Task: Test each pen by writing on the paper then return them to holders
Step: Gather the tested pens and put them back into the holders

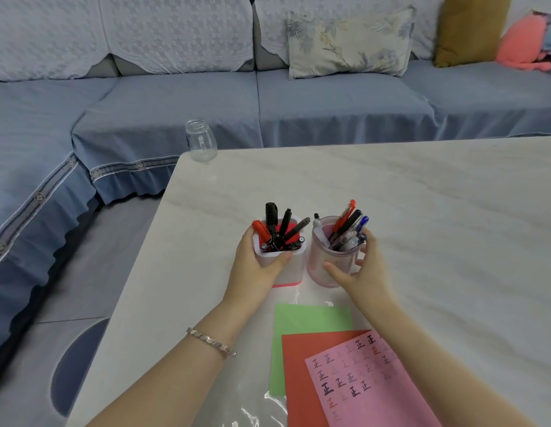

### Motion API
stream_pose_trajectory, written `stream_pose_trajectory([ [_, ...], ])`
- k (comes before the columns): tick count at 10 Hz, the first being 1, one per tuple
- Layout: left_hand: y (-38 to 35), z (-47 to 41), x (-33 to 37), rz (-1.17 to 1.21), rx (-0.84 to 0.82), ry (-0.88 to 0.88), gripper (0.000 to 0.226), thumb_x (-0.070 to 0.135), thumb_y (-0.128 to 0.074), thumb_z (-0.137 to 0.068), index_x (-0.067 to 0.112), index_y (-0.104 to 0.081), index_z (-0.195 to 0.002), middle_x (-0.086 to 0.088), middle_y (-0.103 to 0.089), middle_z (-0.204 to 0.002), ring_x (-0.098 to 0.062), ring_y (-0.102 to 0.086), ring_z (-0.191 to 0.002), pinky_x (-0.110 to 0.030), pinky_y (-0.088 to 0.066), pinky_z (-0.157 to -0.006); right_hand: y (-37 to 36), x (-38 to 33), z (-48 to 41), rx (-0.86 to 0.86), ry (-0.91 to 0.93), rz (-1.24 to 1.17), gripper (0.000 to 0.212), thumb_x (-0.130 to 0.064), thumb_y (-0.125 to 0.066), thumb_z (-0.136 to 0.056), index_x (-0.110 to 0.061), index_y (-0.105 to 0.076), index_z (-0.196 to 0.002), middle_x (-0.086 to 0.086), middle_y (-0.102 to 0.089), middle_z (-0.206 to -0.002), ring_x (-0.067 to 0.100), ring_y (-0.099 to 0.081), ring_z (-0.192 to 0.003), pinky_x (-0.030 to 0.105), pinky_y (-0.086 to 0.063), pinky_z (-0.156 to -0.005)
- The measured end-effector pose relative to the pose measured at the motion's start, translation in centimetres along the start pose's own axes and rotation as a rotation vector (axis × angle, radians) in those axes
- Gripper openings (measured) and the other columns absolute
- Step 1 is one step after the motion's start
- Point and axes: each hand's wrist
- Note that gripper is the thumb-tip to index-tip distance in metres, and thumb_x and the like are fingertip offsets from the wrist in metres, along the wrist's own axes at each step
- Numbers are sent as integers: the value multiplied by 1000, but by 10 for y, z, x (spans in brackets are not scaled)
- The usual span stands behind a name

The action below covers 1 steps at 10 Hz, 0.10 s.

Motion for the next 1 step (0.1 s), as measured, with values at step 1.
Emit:
stream_pose_trajectory([
  [1, 2, 3, -1, 40, 8, 89, 59, 20, -69, -83, 47, -36, -124, 12, -44, -138, -11, -45, -126, -30, -38, -103, 0, 4, 2, -32, -88, 4, 105, -19, -79, -69, -25, -9, -146, 5, -48, -132, 27, -54, -115, 49, -47, -92],
])
Point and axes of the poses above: each hand's wrist, its own z-axis away from the middle knuckle, its own y-axis out of the back of the hand, x = y × z
